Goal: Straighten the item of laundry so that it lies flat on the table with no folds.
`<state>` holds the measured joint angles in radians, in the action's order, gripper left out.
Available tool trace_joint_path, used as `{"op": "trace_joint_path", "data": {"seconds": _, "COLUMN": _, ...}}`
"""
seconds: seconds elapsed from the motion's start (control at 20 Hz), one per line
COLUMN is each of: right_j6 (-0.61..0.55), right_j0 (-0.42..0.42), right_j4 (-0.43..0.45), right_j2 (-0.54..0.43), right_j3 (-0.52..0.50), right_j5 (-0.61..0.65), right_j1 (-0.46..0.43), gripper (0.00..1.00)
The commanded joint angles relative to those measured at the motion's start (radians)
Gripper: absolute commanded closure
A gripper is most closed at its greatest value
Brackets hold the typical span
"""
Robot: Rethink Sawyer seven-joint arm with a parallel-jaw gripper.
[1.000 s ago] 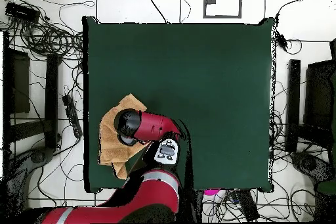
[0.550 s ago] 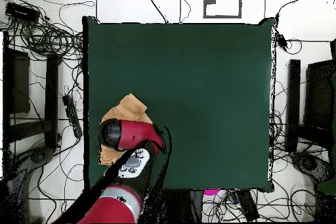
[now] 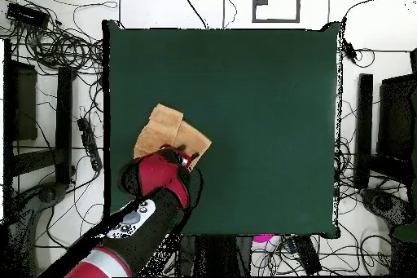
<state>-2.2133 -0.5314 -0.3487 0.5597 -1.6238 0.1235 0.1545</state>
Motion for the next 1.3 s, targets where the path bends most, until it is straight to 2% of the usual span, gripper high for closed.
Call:
{"op": "trace_joint_path", "data": {"seconds": 0.05, "right_j6": -0.289, "right_j0": 0.119, "right_j4": -0.125, "right_j2": 0.046, "right_j3": 0.107, "right_j5": -0.47, "right_j1": -0.254, "gripper": 0.0}}
{"op": "trace_joint_path", "data": {"seconds": 0.2, "right_j6": -0.233, "right_j0": 0.126, "right_j4": -0.159, "right_j2": 0.059, "right_j3": 0.083, "right_j5": -0.488, "right_j1": -0.244, "gripper": 0.0}}
{"op": "trace_joint_path", "data": {"seconds": 0.45, "right_j6": -0.124, "right_j0": 0.234, "right_j4": -0.061, "right_j2": -0.017, "right_j3": 0.057, "right_j5": -0.413, "right_j1": -0.143, "gripper": 0.0}}
{"op": "trace_joint_path", "data": {"seconds": 0.6, "right_j6": -0.097, "right_j0": 0.266, "right_j4": -0.022, "right_j2": -0.021, "right_j3": 0.049, "right_j5": -0.409, "right_j1": -0.112, "gripper": 0.0}}
{"op": "trace_joint_path", "data": {"seconds": 0.85, "right_j6": -0.08, "right_j0": 0.304, "right_j4": 0.017, "right_j2": -0.031, "right_j3": 0.065, "right_j5": -0.428, "right_j1": -0.111, "gripper": 0.0}}
{"op": "trace_joint_path", "data": {"seconds": 1.3, "right_j6": -0.061, "right_j0": 0.325, "right_j4": 0.033, "right_j2": -0.023, "right_j3": 0.109, "right_j5": -0.464, "right_j1": -0.141, "gripper": 0.0}}
